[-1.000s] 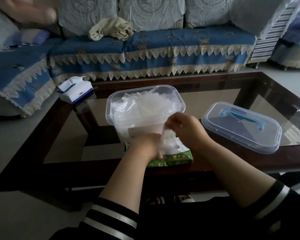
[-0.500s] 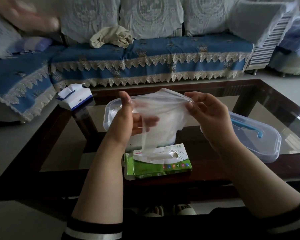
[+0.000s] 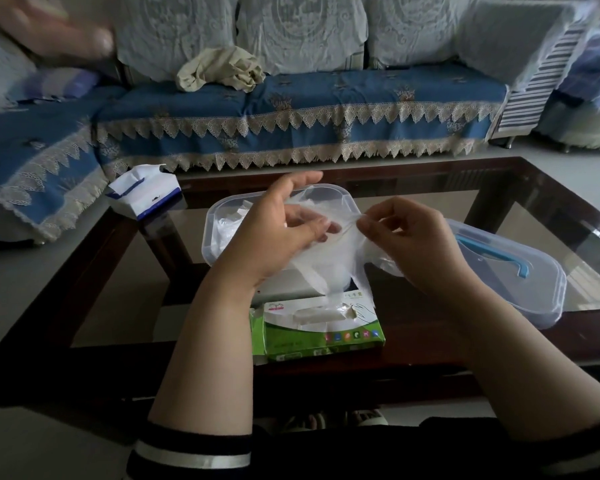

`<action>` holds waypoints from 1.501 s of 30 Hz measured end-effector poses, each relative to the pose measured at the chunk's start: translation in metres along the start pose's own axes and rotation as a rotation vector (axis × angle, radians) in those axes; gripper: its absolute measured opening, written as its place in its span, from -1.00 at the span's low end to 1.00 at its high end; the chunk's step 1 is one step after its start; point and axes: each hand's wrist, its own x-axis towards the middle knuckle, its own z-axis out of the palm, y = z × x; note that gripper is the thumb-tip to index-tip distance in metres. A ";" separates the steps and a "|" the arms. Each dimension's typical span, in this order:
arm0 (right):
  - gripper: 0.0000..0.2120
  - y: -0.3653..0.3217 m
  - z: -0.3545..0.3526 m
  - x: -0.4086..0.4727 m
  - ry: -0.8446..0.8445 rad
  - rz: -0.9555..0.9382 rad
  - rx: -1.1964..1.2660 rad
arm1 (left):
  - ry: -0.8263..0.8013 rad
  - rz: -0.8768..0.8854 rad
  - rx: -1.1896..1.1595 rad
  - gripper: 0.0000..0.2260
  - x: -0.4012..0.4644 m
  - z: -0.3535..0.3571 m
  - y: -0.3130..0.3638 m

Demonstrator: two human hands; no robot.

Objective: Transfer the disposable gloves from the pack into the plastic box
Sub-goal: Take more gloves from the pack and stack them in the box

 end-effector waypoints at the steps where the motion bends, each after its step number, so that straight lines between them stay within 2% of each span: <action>1: -0.76 0.000 -0.004 0.000 -0.081 0.015 -0.035 | -0.015 0.042 0.012 -0.63 0.002 0.001 0.002; 3: -0.40 0.003 -0.013 0.002 -0.234 0.049 0.030 | -0.061 0.119 0.009 -0.74 0.005 -0.001 0.009; 5: -0.08 0.006 -0.019 0.005 -0.322 0.068 0.250 | -0.130 0.175 -0.012 -0.80 0.009 -0.003 0.015; 7: 0.10 0.009 -0.017 0.009 -0.363 0.093 0.413 | -0.164 0.213 -0.051 -0.75 0.013 -0.005 0.016; 9: 0.02 0.010 -0.009 0.012 -0.377 0.122 0.489 | -0.140 0.218 -0.077 -0.67 0.018 -0.009 0.012; 11: -0.09 0.011 -0.002 0.015 -0.323 0.150 0.512 | -0.059 0.212 -0.057 -0.63 0.022 -0.015 0.005; 15: -0.25 0.012 0.002 0.035 -0.082 0.180 0.516 | 0.246 0.087 0.181 -0.59 0.032 -0.027 -0.016; 18: -0.36 0.012 0.012 0.068 -0.045 0.126 0.271 | 0.337 -0.049 0.307 -0.61 0.039 -0.033 -0.039; 21: -0.39 0.013 0.031 0.099 -0.083 0.086 -0.021 | 0.330 -0.155 0.565 -0.55 0.047 -0.037 -0.063; 25: -0.45 0.018 0.060 0.123 -0.159 -0.035 -0.457 | 0.192 -0.334 0.959 -0.40 0.052 -0.042 -0.079; 30: -0.45 0.029 0.083 0.131 -0.336 -0.213 -0.760 | 0.094 -0.401 1.028 -0.33 0.054 -0.043 -0.083; 33: -0.39 0.029 0.071 0.126 -0.292 -0.245 -0.859 | 0.031 -0.473 1.052 -0.29 0.054 -0.046 -0.082; 35: -0.37 0.026 0.056 0.116 -0.210 -0.204 -0.848 | 0.016 -0.502 1.057 -0.29 0.053 -0.047 -0.080; 37: -0.41 0.022 0.040 0.099 -0.101 -0.132 -0.723 | 0.049 -0.510 1.028 -0.29 0.049 -0.049 -0.074; 41: -0.68 0.017 0.019 0.046 0.216 -0.157 -0.357 | 0.167 -0.455 0.998 -0.34 0.037 -0.051 -0.061; 43: -0.77 0.009 0.019 0.016 0.204 -0.199 -0.266 | 0.273 -0.347 1.015 -0.44 0.028 -0.049 -0.057; 45: -0.74 0.004 0.026 -0.006 0.040 -0.179 -0.232 | 0.375 -0.219 1.008 -0.56 0.018 -0.042 -0.055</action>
